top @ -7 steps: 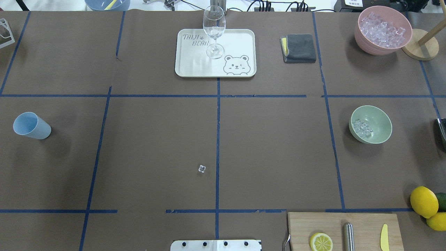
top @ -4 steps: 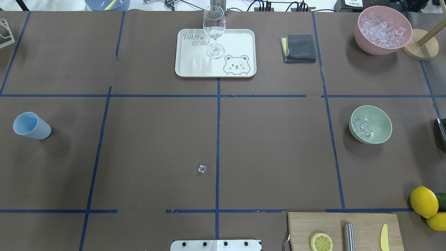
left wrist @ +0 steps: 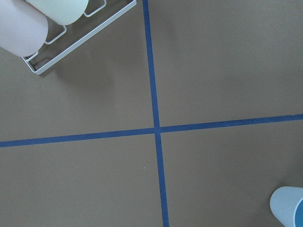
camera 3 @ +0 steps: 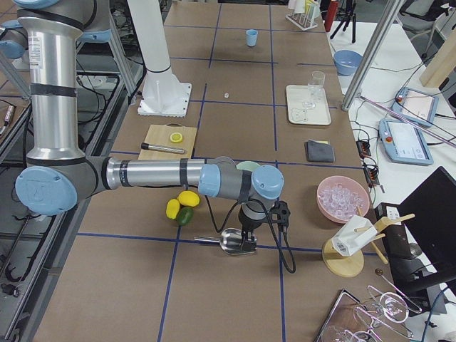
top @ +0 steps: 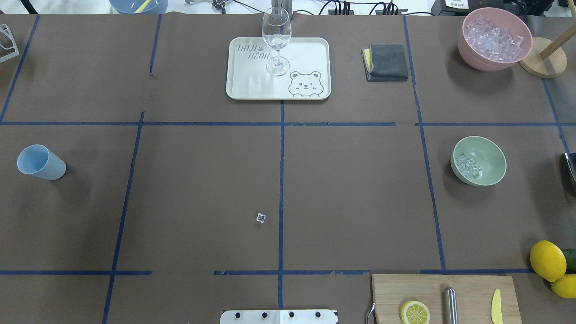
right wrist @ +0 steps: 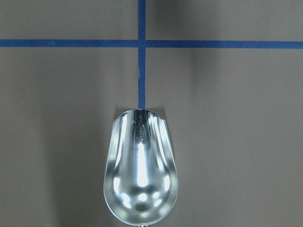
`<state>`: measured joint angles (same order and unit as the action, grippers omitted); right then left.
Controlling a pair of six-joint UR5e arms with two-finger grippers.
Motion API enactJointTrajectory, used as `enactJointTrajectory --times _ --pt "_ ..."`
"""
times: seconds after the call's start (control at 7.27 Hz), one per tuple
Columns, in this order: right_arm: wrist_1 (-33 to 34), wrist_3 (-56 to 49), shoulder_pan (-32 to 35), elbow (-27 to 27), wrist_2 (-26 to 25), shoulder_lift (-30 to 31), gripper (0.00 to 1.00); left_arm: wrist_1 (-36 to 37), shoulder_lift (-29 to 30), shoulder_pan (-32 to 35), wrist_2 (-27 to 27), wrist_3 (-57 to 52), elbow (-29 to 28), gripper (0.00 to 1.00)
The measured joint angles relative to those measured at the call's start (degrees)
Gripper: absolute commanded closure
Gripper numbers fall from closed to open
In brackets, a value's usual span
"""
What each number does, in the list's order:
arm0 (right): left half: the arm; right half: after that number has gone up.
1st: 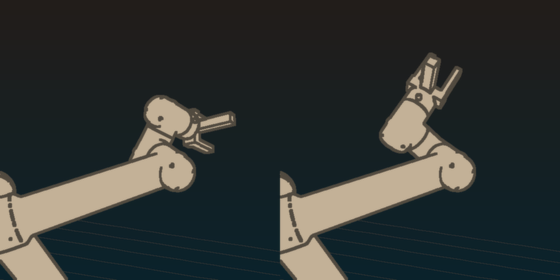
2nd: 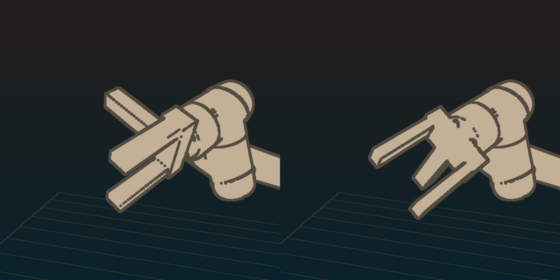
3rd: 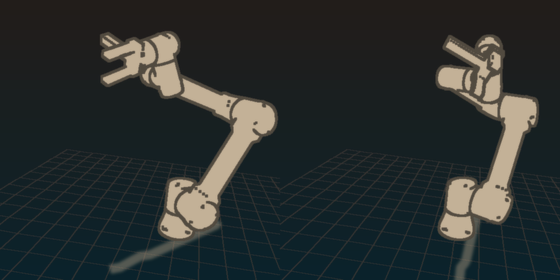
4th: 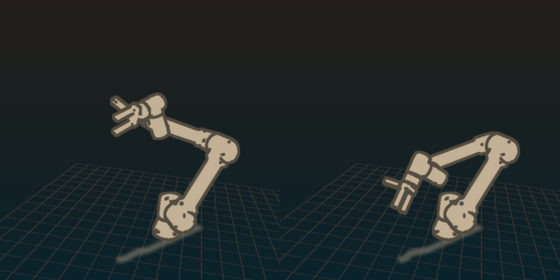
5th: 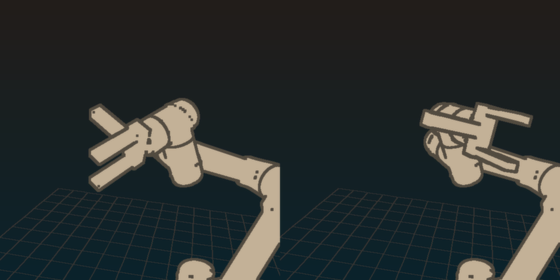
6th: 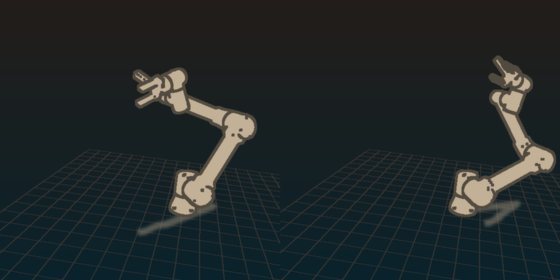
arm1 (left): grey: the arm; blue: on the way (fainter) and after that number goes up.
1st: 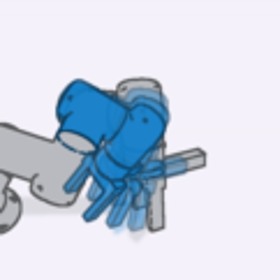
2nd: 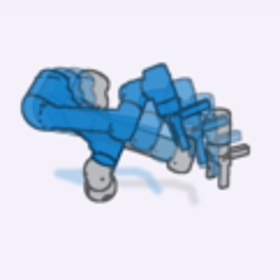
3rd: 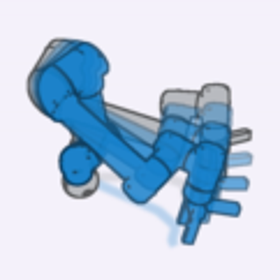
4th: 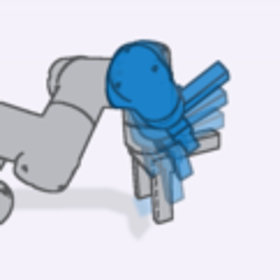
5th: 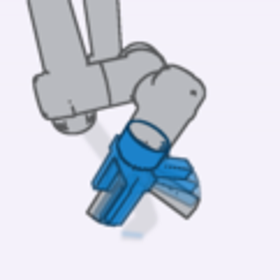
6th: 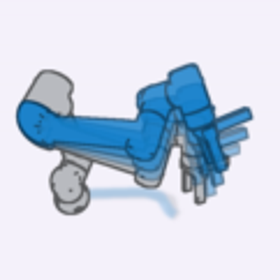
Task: Pour ice into bowl
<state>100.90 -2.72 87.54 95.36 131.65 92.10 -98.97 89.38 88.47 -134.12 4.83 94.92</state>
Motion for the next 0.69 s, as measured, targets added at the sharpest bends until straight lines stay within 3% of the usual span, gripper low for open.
enactJointTrajectory --times 0.69 --pt "-0.1 0.0 -0.8 0.0 0.1 0.0 0.00 0.1 -0.1 -0.1 0.0 0.0 -0.1 0.00"
